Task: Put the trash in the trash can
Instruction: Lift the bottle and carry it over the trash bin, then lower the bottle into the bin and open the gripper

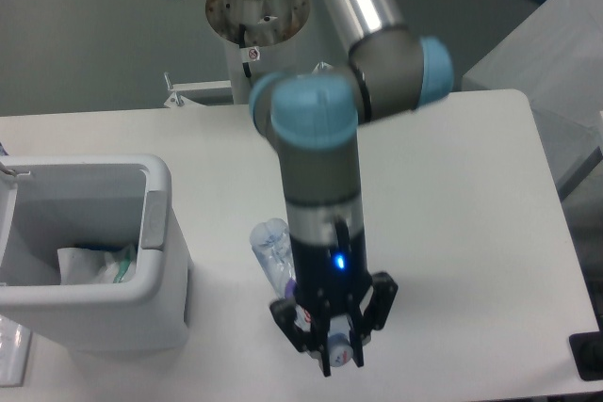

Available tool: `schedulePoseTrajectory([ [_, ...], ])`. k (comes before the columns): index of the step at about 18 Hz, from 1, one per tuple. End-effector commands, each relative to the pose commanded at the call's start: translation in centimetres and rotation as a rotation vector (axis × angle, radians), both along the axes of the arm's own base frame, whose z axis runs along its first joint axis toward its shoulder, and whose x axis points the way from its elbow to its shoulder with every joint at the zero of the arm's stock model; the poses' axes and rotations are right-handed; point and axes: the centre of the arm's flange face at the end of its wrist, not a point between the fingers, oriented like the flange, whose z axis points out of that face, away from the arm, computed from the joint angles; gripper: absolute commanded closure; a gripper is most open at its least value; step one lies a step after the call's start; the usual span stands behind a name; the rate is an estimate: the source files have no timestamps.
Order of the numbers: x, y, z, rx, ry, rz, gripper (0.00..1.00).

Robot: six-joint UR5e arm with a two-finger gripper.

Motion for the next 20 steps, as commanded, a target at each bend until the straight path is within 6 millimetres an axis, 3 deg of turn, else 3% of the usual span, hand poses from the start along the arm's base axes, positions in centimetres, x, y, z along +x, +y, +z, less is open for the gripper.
schedulePoseTrajectory([
  [3, 3.5, 0.0, 3.6, 0.077, 0.043, -0.07, 0.7],
  [6, 6.8, 0.2, 5.8, 0.133, 0.063, -0.143, 0.7],
  [10, 12.3, 2.1, 6.4, 0.143, 0.064, -0.226, 0.7],
  [13, 16.2, 3.7, 4.8, 0.121, 0.041, -0.287, 0.7],
  [17, 19.4, 5.4, 2.1, 0.083, 0.007, -0.34, 0.67],
  [20, 21.8, 5.4, -0.4, 0.039, -0.025, -0.369, 0.63],
])
